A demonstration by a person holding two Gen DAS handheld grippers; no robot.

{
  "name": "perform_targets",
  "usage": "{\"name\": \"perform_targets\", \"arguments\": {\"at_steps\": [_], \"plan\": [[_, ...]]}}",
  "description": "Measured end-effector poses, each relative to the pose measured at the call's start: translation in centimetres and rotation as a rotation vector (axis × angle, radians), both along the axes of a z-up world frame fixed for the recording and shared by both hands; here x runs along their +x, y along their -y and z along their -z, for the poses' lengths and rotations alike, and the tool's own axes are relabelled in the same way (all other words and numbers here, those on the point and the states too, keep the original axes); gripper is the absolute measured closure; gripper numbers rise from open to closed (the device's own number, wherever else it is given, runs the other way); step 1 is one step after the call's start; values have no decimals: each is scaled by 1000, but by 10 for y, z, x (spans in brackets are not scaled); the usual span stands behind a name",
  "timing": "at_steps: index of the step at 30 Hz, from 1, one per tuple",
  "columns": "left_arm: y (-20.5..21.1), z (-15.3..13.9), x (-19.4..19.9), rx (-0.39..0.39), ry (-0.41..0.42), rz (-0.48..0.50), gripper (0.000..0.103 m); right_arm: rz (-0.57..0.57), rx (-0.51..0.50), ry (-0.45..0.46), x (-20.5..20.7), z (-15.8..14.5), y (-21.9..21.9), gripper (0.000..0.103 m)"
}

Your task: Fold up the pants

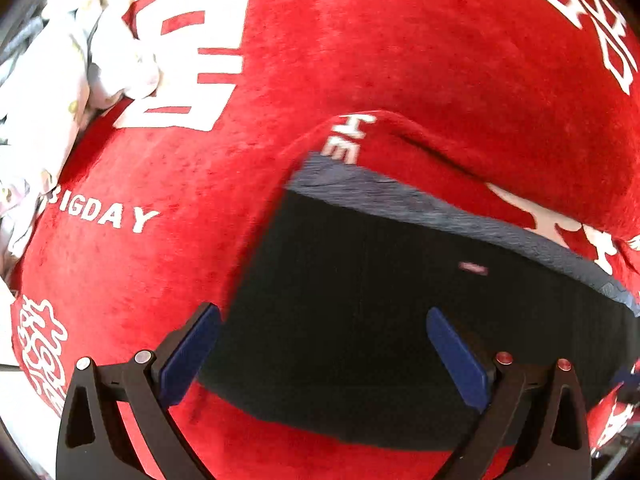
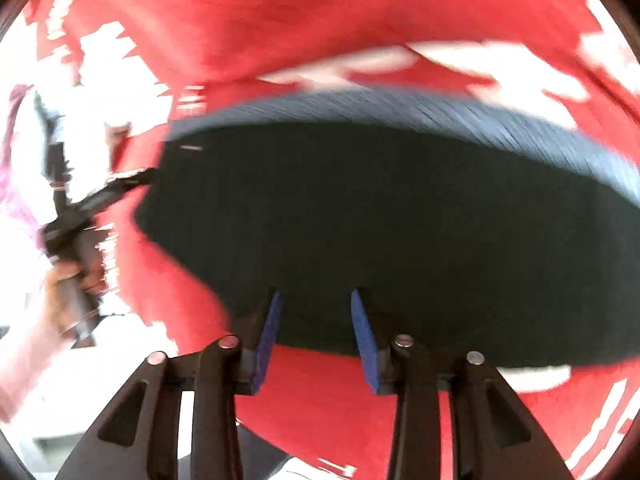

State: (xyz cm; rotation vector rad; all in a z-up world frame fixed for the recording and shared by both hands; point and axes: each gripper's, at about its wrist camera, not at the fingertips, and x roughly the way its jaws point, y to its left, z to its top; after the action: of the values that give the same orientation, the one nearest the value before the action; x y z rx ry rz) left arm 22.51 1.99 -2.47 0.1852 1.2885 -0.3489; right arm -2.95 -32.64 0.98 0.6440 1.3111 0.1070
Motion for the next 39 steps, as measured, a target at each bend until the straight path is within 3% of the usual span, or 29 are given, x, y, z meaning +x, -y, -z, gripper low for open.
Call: {"name": "perform_targets", "arguments": {"at_steps": [4, 7, 9, 11, 12, 14, 16, 19, 22, 27, 29, 31, 34, 35, 36, 37, 39], "plan": [[-34, 12, 11, -73, -85, 58, 0, -127, 38, 91, 62, -25, -25, 48], [-48, 23, 10, -151, -149, 106, 0, -177, 59, 103, 106, -20, -57, 48], [-50, 28, 7, -182, -172, 142, 0, -195, 74, 78, 112, -10, -77, 48], [-49, 33, 5, -203, -194, 181, 11, -197, 106, 27, 112, 8, -95, 48], [-48, 36, 4, -208, -206, 195, 22, -196, 118, 6, 111, 13, -105, 48], [-48, 40, 3, -211, -212, 211, 30, -203, 120, -29, 108, 22, -117, 48], [-52, 40, 6, -218, -209, 209, 55, -211, 120, -56, 107, 28, -125, 48], [-61, 33, 12, -246, -221, 207, 74, -215, 128, -75, 104, 28, -130, 49], [-61, 33, 0, -165, -182, 274, 83, -232, 122, -62, 102, 21, -133, 49], [-67, 39, -1, -182, -182, 223, 83, -230, 131, -95, 102, 34, -141, 49], [-66, 34, -5, -144, -152, 211, 77, -213, 140, -114, 100, 41, -144, 49], [-64, 28, -10, -63, -120, 185, 57, -201, 148, -123, 95, 43, -145, 49], [-59, 16, -19, 18, -73, 139, 51, -191, 143, -114, 87, 40, -142, 49], [-57, 12, -22, 27, -71, 129, 44, -184, 142, -112, 83, 39, -140, 49], [-53, 8, -26, 32, -74, 120, 19, -171, 143, -110, 79, 36, -136, 49], [-47, 3, -33, 34, -62, 117, 8, -159, 146, -109, 75, 34, -132, 49], [-32, -7, -46, 31, -48, 142, 8, -122, 153, -102, 65, 28, -120, 48]]}}
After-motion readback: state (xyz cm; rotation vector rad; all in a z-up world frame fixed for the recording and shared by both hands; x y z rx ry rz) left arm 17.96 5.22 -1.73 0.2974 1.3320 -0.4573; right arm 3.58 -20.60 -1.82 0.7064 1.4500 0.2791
